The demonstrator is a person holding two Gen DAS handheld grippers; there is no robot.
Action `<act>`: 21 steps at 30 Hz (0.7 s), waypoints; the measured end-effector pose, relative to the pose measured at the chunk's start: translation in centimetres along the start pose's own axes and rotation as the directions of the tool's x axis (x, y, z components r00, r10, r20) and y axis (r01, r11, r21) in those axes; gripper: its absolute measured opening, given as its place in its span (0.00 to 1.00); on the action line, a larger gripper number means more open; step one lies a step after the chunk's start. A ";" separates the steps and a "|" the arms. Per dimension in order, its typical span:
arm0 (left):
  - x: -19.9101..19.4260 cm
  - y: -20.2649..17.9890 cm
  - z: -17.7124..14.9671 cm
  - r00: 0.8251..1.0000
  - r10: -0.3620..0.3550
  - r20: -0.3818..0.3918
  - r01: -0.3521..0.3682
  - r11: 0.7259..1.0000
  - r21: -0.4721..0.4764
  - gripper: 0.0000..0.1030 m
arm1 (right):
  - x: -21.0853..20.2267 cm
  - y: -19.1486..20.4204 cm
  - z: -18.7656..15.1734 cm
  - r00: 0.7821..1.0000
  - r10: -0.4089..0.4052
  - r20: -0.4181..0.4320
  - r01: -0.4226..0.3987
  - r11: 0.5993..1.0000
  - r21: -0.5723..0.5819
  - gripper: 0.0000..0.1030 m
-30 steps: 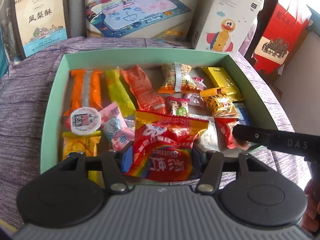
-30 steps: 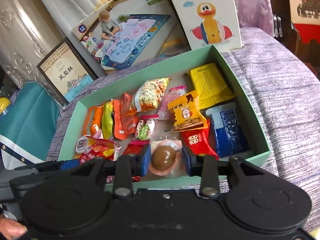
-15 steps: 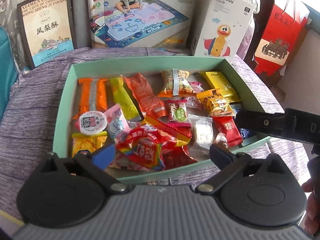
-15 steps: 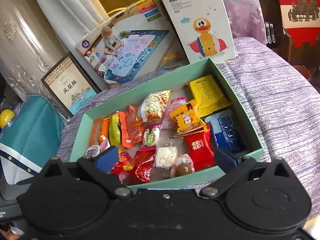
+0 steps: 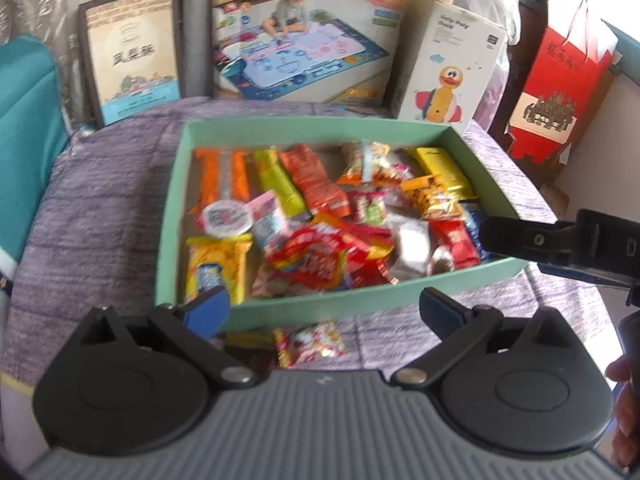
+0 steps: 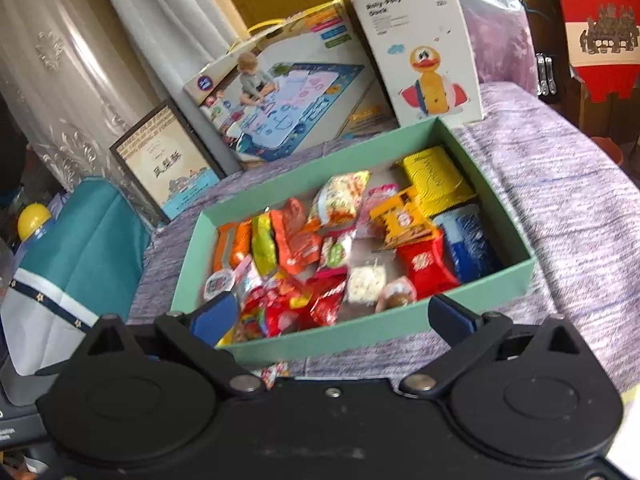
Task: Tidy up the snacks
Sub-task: 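Grasp the small pink-print candy with the right tool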
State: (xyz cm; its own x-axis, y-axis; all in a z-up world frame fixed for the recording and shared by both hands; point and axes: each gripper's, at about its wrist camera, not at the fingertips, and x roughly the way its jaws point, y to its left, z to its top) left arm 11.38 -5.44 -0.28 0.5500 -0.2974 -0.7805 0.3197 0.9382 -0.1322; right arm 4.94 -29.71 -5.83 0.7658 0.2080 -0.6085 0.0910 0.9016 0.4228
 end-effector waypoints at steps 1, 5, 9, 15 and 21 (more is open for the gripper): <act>-0.1 0.5 -0.4 1.000 0.006 -0.007 -0.006 1.000 -0.006 1.00 | 0.0 0.2 -0.3 1.000 0.005 -0.008 -0.005 1.000 -0.002 1.00; 0.1 2.8 -2.2 0.999 0.036 -0.040 -0.038 0.998 -0.041 1.00 | 0.5 1.3 -1.7 0.999 0.025 -0.035 -0.026 1.000 -0.013 1.00; 0.4 4.6 -3.8 0.995 0.063 -0.073 -0.067 0.996 -0.063 1.00 | 1.2 2.3 -3.0 0.997 0.040 -0.073 -0.042 0.999 -0.030 1.00; 1.9 6.1 -5.6 0.989 0.091 -0.116 -0.100 0.993 -0.070 1.00 | 2.4 3.2 -4.6 0.992 0.023 -0.121 -0.030 0.998 -0.060 1.00; 3.7 6.4 -6.0 0.985 0.090 -0.146 -0.101 0.993 -0.065 1.00 | 4.4 3.5 -5.3 0.986 0.027 -0.164 -0.035 0.998 -0.045 1.00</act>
State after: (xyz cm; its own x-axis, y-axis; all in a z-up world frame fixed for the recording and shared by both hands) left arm 10.82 0.49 -7.61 0.4580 -0.1826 -0.8700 0.2118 0.9729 -0.0927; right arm 5.23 -23.63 -10.63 0.6535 0.2918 -0.6984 0.0353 0.9100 0.4132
